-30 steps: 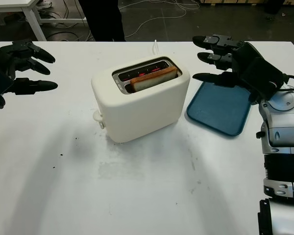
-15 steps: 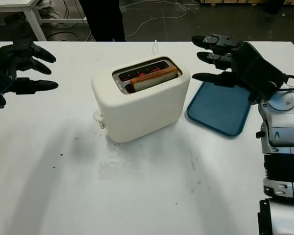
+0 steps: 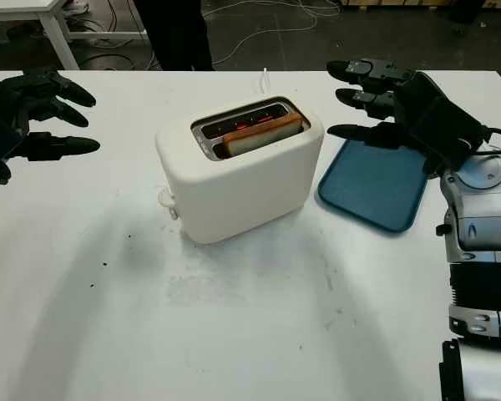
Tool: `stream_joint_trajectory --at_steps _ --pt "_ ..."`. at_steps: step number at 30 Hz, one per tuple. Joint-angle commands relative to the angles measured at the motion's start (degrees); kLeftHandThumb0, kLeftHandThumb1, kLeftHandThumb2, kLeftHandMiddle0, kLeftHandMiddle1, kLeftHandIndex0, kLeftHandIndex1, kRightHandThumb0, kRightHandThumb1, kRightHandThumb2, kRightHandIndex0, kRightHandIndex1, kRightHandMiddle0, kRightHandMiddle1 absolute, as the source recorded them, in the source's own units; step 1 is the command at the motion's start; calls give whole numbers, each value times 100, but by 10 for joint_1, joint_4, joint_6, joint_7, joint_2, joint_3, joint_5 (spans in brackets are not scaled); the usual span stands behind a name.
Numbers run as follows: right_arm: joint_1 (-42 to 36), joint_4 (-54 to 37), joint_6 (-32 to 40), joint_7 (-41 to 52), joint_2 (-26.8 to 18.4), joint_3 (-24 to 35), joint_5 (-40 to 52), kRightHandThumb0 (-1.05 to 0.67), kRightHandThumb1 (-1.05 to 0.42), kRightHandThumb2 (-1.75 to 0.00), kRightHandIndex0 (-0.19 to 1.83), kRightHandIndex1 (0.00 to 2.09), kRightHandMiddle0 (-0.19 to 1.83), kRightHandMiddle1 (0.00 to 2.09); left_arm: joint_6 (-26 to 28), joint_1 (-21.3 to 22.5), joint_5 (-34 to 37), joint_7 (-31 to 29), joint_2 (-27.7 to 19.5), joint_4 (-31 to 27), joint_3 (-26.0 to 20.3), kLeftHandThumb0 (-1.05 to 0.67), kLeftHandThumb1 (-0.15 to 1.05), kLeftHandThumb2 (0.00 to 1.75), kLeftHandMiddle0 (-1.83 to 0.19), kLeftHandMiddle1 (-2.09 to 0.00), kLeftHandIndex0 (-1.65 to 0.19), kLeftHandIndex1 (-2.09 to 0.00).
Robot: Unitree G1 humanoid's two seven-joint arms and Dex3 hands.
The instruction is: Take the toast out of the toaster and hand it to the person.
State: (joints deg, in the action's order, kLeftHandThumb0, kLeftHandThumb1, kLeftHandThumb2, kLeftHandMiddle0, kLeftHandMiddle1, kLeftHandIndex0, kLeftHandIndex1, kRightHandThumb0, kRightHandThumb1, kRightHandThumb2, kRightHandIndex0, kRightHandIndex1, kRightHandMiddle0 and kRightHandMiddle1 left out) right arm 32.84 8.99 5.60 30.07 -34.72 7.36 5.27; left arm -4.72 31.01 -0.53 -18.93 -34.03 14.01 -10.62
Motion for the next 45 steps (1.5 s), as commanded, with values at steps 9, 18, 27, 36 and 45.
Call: stream_joint_trajectory --at_steps 9,18,27,36,45 --pt "2 -4 7 0 0 1 5 -49 -77 0 43 4 45 0 1 5 0 0 0 -6 3 -105 58 1 -47 -129 -52 -114" --pt "2 1 4 4 2 4 12 -47 -77 0 43 4 45 0 1 5 2 0 1 -6 3 -105 57 0 -48 -128 -53 -113" --pt "2 5 2 6 1 4 11 -49 -78 0 43 5 45 0 -2 5 0 3 1 -4 3 -105 58 0 -47 -129 -53 -113" --pt "0 1 3 5 1 4 12 -49 -79 0 43 5 45 0 -7 5 3 1 1 -2 1 -105 58 0 -47 -129 -53 -113" --pt "-1 3 -3 9 1 5 14 -50 -79 0 43 6 45 0 0 4 6 3 3 -7 0 -105 57 0 -46 -130 -53 -114"
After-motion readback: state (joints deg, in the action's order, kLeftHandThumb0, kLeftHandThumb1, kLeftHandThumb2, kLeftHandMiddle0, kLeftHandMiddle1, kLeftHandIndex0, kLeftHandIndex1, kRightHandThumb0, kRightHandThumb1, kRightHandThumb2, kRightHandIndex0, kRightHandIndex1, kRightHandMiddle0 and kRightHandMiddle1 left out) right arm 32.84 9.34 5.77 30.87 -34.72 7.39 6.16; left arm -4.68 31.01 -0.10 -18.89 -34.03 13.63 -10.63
